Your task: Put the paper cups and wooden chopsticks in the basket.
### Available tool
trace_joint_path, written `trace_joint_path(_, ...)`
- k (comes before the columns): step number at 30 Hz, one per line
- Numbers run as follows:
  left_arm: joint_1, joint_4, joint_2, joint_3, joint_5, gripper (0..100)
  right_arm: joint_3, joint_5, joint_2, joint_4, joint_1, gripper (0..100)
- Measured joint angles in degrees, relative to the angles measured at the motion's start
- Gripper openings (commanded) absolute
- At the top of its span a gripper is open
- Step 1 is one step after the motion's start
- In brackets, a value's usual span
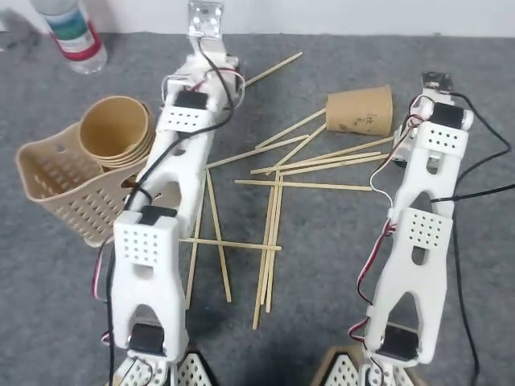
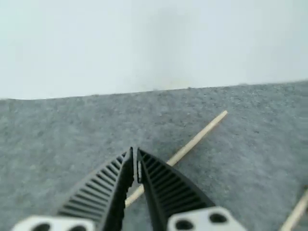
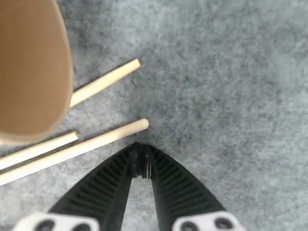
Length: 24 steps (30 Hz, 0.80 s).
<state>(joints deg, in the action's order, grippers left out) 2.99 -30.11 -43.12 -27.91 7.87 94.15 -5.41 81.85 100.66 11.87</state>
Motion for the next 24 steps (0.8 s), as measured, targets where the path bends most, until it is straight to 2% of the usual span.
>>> trace_joint_path(7,-0.62,-0.35,-12.04,-11.69,-2.11,1,0.0,0.0,0.0,0.0,0.0,0.8)
trace_joint_path(19,-2.9,-0.35,-38.95,-42.29,-2.11,1,0.0,0.0,0.0,0.0,0.0,0.8)
trace_joint_path(24,-3.16,-0.35,-43.16,-48.79,-9.05,1,0.0,0.0,0.0,0.0,0.0,0.8)
